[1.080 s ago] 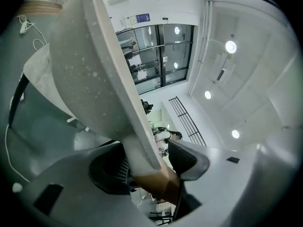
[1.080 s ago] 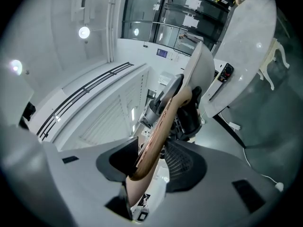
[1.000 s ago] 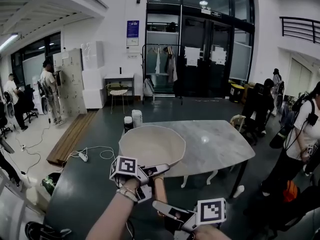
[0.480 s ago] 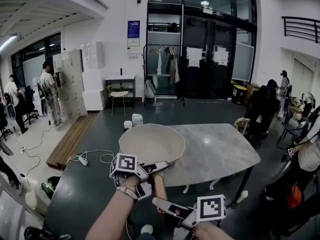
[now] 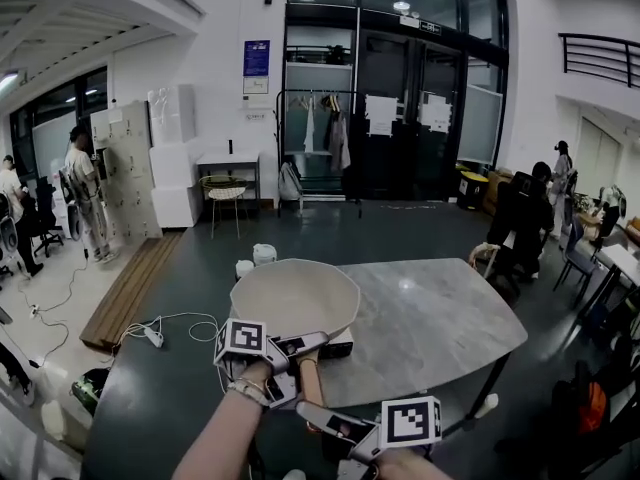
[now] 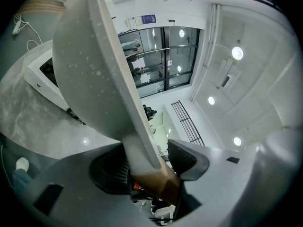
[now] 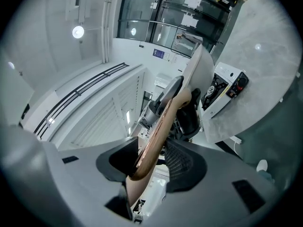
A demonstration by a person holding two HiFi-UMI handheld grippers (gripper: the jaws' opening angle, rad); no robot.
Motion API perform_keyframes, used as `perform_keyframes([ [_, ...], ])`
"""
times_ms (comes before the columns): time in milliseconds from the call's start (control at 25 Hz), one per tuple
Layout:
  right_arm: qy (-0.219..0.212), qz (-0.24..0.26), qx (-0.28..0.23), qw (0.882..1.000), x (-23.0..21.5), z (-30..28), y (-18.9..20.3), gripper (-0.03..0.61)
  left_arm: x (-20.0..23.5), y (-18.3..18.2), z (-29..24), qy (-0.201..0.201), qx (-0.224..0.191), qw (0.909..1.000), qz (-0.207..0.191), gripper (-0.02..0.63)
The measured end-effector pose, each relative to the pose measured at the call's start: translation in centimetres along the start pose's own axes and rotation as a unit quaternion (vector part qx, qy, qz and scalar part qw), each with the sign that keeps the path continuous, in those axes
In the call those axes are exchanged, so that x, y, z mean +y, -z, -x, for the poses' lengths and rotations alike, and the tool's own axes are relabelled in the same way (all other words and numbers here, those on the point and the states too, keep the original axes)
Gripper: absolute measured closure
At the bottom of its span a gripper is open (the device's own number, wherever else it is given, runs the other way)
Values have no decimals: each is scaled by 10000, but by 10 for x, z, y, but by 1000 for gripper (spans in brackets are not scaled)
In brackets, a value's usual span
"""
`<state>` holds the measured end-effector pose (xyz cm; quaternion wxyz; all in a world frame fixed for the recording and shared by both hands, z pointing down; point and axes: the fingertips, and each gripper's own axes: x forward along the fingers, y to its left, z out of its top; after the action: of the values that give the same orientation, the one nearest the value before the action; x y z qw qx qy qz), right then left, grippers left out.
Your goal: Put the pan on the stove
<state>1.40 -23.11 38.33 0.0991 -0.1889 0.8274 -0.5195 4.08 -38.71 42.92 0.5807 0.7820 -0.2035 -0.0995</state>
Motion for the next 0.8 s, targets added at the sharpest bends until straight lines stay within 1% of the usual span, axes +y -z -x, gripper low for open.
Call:
perform_keyframes([
  [200,36,-92,-53,9999,-21,-20,-25,391,21,-28,-12,-85,56,9999,123,359],
  [360,241,-270,-43,9993,-41,-36,-41,390,41,-48,-19,-140,117,9994,277,359],
  [520,322,-248,-16,9992,-53,-53,-57,390,58,-66,-24,-204,188,9987,439,359],
  [640,380,-501,-59,9980,-61,-64,-66,390,71,-78,-28,-243,249,9979,539,359],
  [800,416,-476,-29,9980,-73,-78,-75,390,84,-91,-32,-242,302,9973,625,359],
])
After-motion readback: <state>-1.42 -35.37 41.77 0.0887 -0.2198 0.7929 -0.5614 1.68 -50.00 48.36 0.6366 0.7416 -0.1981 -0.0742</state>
